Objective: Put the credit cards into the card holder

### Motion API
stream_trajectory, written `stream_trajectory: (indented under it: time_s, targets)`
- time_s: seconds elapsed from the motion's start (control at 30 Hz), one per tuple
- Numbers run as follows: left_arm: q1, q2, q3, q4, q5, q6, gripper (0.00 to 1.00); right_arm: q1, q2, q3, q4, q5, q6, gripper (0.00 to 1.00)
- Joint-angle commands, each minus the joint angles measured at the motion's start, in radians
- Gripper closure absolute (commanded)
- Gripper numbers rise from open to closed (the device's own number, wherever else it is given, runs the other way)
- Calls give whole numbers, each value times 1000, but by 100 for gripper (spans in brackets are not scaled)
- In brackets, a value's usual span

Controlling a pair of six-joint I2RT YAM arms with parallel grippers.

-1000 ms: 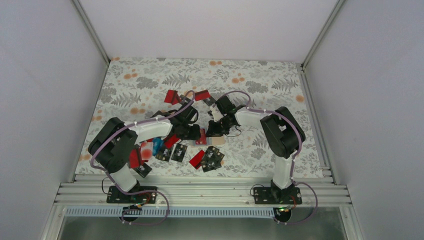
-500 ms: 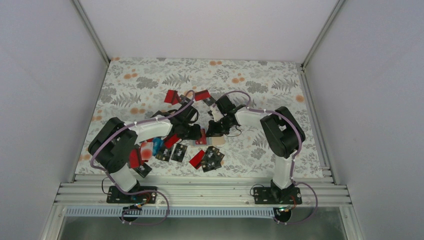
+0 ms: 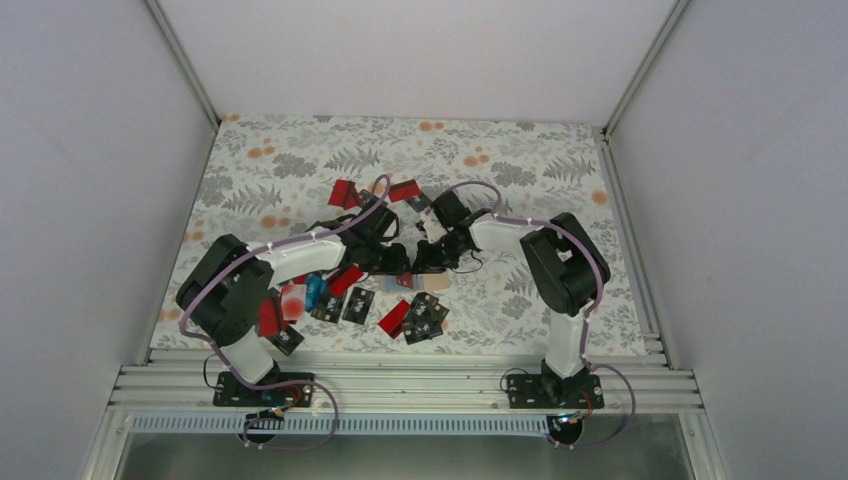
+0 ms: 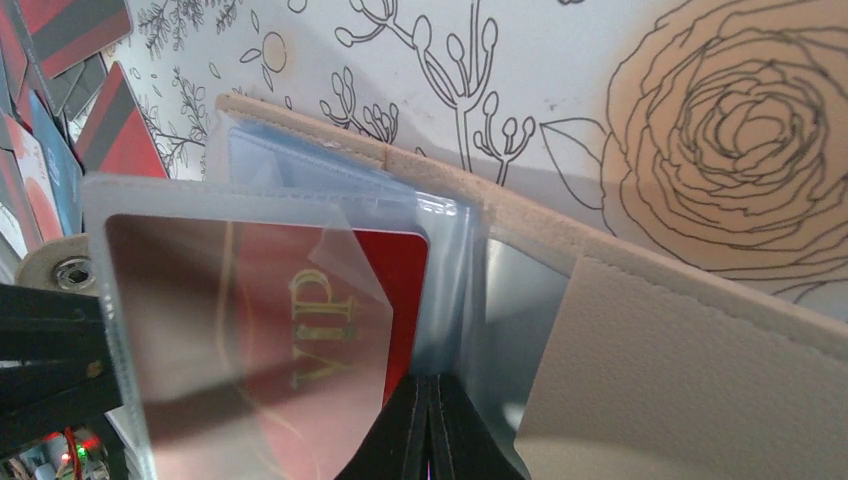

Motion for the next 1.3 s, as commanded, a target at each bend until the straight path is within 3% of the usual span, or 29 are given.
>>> stream_trajectory:
  time_s: [0.0, 0.3, 0.6, 0.83, 1.17, 1.27]
  targets:
    - [-2, -17, 38, 14, 20, -5, 60, -5, 25, 19, -55, 126, -12, 96]
    - [-10, 23, 84, 4, 23, -1, 60, -18, -64, 45, -125, 190, -3, 95]
    - [-37, 95, 177, -14, 24, 6, 60, -55, -169, 22, -150, 205, -1, 84]
    - [-70, 182, 290, -36, 31, 6, 61, -119, -265, -40, -164, 269, 7, 81]
    - [-124, 388, 507, -25, 107, 3, 61, -230, -511, -161, -175, 315, 27, 78]
    - [-130, 365, 498, 9, 101, -4, 61, -240, -590, -194, -177, 283, 30, 75]
